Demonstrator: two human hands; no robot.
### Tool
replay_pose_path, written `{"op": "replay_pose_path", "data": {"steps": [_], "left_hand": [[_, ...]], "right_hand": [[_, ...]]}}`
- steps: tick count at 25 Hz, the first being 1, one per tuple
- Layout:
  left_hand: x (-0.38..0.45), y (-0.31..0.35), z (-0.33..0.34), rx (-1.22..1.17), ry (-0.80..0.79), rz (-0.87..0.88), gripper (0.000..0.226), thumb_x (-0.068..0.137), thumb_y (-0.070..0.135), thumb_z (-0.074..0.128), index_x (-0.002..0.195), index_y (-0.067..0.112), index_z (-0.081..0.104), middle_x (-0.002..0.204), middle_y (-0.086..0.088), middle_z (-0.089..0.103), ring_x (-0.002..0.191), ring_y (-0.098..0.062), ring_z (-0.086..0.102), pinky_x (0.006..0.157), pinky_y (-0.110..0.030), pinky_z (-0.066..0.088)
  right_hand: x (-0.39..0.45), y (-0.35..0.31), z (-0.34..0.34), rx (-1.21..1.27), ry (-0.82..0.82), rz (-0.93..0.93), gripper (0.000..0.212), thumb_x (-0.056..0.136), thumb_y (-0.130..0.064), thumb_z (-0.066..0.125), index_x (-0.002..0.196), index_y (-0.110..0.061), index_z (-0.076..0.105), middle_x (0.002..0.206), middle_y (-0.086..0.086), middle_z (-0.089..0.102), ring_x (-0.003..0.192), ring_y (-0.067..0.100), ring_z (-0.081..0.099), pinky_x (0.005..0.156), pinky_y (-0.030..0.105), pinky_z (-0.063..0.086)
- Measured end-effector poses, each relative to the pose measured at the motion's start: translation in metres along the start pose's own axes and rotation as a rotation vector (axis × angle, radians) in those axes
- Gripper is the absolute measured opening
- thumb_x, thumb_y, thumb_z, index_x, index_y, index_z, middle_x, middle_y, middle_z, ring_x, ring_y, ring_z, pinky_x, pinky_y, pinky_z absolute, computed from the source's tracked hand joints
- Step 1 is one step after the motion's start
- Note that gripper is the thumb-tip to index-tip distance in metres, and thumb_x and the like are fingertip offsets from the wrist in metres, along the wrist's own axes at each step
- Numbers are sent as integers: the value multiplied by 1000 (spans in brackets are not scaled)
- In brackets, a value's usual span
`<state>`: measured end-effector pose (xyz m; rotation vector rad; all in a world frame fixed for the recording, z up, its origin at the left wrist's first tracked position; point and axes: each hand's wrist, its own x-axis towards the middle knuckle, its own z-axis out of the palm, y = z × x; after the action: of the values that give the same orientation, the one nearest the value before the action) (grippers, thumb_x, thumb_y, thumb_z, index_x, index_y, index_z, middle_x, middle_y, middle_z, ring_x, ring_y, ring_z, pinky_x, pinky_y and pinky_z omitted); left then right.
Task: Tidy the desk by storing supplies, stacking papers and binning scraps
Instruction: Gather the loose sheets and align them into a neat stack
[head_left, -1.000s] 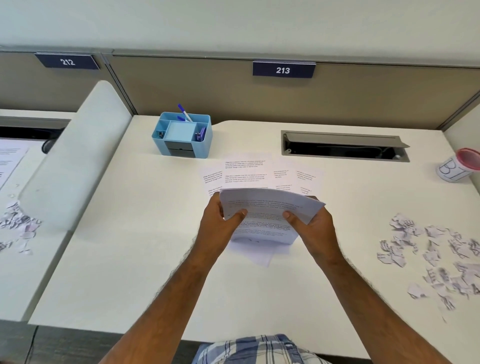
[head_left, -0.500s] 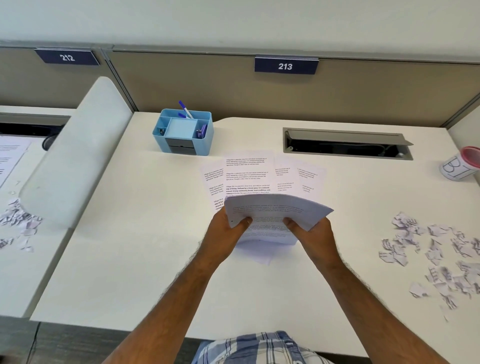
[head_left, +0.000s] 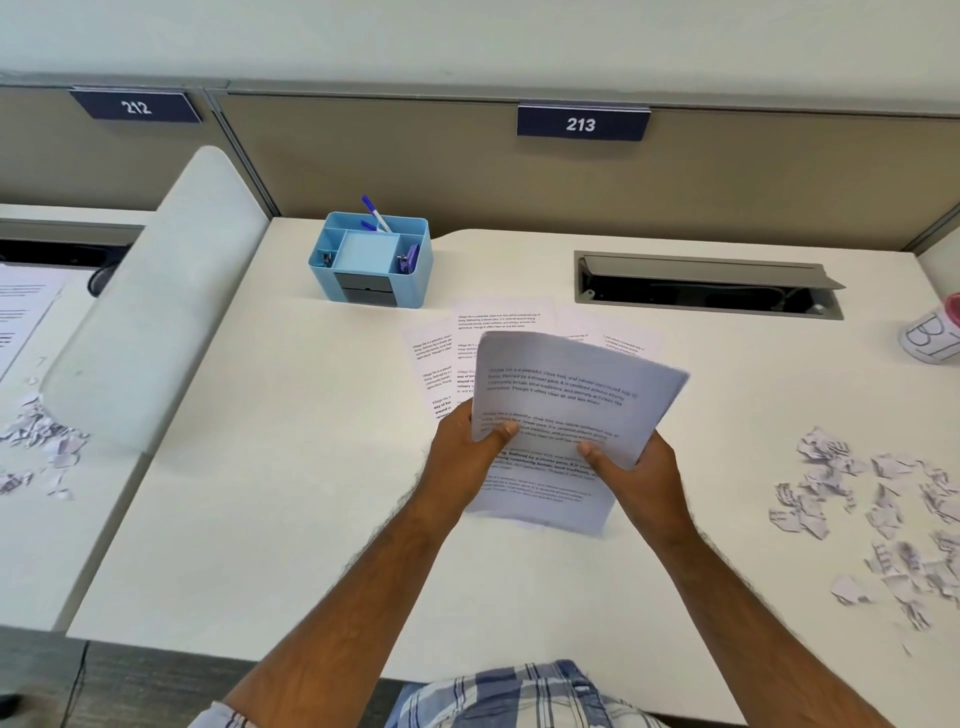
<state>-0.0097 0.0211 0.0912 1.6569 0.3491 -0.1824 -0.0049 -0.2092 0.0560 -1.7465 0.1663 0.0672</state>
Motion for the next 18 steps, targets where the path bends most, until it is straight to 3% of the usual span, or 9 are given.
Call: {"op": "replay_pose_path", "data": {"steps": [7,9,11,14,18], "left_hand": [[31,-3,20,-55,-43,-73,28,96,35,70,123,29,64,113,9,77,96,-13,76,84,-39,64],[41,-11,20,-72,-31,-113,29,98,36,67,125,26,62,115,9,75,102,-12,74,89,-37,62],[55,-24,16,-70,33,-159,32,98,32,68,127,22,59,116,5,72,109,-17,70,93,-39,59],[74,-51,3,16,194,-241,36,94,21,71,126,16,54,117,-4,68,111,-26,66,90,-40,56],[85,-86,-21,245,452,-355,61,81,33,84,128,10,52,128,-9,54,118,-29,59,101,-42,51]], "right_hand": [[11,23,-14,2,6,121,31,81,-24,86,108,-19,71,100,-5,79,87,13,77,75,33,62],[17,29,-15,3,10,136,29,82,-22,85,108,-19,72,99,-8,79,88,12,77,74,28,61],[24,35,-16,-1,4,151,29,83,-21,84,108,-18,72,97,-10,79,87,12,76,71,22,60],[35,43,-15,-9,1,177,30,83,-21,85,109,-19,72,98,-8,79,88,13,76,77,31,61],[48,52,-16,12,18,221,29,83,-24,84,110,-21,72,101,-8,79,89,12,76,80,35,61]]}}
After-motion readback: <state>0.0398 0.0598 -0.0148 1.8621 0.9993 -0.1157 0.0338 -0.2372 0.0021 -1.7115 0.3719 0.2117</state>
